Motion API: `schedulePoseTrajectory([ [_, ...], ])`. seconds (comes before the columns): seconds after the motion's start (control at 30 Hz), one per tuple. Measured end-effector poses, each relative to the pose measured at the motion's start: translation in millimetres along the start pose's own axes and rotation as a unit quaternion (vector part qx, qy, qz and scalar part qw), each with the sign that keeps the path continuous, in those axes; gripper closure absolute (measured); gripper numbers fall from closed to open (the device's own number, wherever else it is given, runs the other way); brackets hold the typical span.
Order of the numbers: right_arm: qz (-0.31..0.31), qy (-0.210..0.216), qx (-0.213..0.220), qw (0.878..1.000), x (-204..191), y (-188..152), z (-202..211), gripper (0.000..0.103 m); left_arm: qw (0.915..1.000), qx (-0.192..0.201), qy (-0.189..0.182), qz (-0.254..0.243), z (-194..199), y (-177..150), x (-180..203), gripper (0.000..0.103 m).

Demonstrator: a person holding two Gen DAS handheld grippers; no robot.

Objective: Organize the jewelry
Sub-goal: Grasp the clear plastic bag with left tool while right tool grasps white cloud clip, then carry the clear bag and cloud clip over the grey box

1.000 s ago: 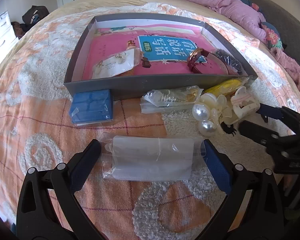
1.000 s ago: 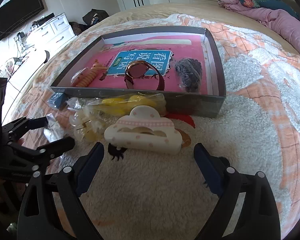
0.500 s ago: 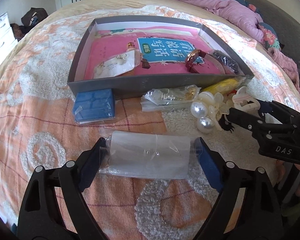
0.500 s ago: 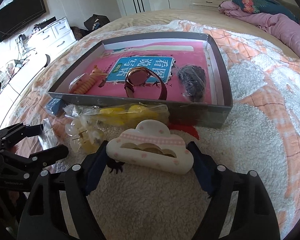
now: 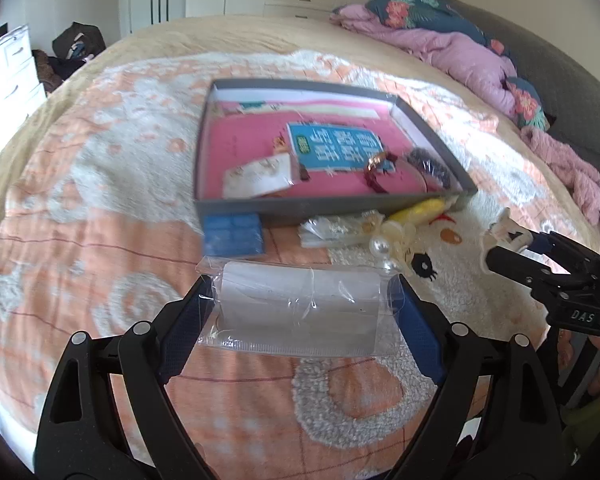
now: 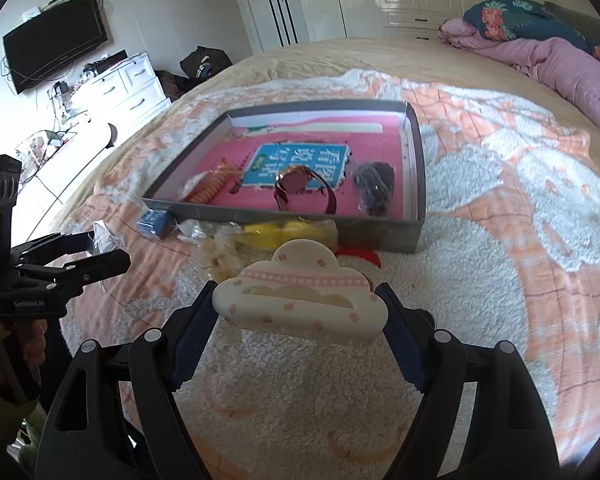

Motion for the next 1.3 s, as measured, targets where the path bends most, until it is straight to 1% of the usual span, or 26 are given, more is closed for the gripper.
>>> schedulePoseTrajectory([
  [0.3,0.028,0.025,0.028,0.999,-31,21,26,0.026,0.9988,0.042,0.014,0.022,35,18,-25,0.023],
  [0.53,0.054,0.042,0.035,0.997,-55,39,26,0.026,0.9972,0.059,0.027,0.038,48,29,-43,0.023],
  [0.67,0.06,0.045,0.036,0.997,-60,46,25,0.026,0.9966,0.068,0.032,0.035,50,39,-48,0.022],
  [0.83,0.064,0.042,0.044,0.996,-60,58,25,0.026,0.9963,0.074,0.033,0.029,48,53,-47,0.022],
  [0.9,0.065,0.039,0.049,0.996,-59,64,25,0.029,0.9962,0.076,0.033,0.026,45,58,-46,0.022],
  [1.0,0.062,0.034,0.052,0.996,-56,72,24,0.028,0.9962,0.079,0.03,0.023,42,67,-43,0.022],
  [1.13,0.073,0.013,0.057,0.996,-46,82,19,0.029,0.9965,0.078,0.025,0.016,33,79,-35,0.022],
  [1.3,0.068,0.001,0.061,0.996,-33,92,13,0.029,0.9972,0.074,0.014,0.003,20,91,-23,0.022],
])
Point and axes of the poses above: each gripper's, at about its wrist camera, not at the fingertips, and z roughly against the way its jaws point, x to its right, y to its top, the point moved 6 cm from there along -z, roughly the way its jaws point, and after that the axes turned 4 degrees about -z, right-handed, at the moved point
